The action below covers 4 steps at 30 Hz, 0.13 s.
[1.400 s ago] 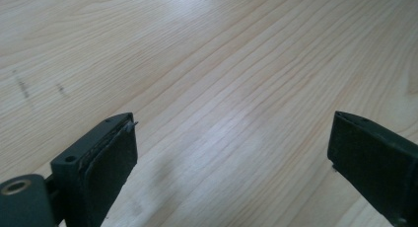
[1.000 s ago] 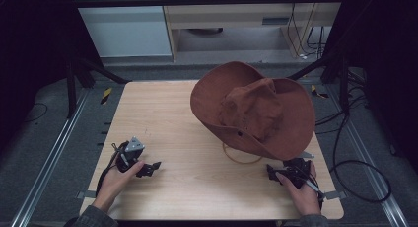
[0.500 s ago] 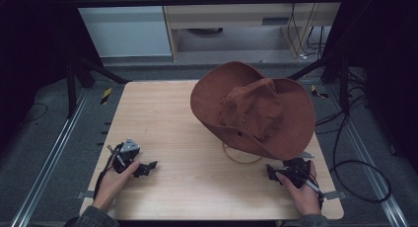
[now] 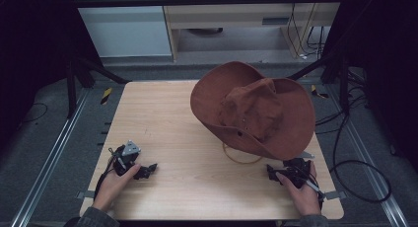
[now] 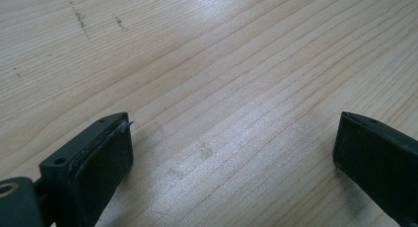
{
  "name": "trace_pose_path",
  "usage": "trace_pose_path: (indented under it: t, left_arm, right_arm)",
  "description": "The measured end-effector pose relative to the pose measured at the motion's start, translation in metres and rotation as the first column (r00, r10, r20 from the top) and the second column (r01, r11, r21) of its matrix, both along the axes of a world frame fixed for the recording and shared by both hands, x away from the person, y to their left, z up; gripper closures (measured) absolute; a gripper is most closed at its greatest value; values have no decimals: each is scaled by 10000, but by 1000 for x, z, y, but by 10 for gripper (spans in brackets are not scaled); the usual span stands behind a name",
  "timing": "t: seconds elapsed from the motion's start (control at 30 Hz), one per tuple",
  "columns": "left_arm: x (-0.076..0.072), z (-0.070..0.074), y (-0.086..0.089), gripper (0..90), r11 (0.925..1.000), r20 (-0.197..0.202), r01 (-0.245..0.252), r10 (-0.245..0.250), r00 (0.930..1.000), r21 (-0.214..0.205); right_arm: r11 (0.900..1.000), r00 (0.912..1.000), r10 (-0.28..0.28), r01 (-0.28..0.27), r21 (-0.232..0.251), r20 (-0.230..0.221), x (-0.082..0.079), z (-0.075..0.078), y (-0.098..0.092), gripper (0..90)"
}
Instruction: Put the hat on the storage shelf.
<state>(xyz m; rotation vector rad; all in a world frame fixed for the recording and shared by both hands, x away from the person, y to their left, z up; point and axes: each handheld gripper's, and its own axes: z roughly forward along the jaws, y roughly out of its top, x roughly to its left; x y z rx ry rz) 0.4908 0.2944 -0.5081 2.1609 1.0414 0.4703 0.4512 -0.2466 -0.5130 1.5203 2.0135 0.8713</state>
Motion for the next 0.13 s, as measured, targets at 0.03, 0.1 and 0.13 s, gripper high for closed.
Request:
trace_pose_path:
  t: [0.03,0.1,0.13]
  left_arm:
    - [0,0,0,7,10000,0,-4,4,10000,1]
    - [0,0,0,5,10000,-11,-3,3,10000,1]
    - [0,0,0,3,10000,-8,7,-7,10000,-12]
  right_arm:
    - [10000,10000,3,-3,0,3,0,0,0,5]
    - [10000,10000,2,-2,-7,2,0,0,0,5]
    - [10000,10000,5,-5,-8,4,0,0,0,4]
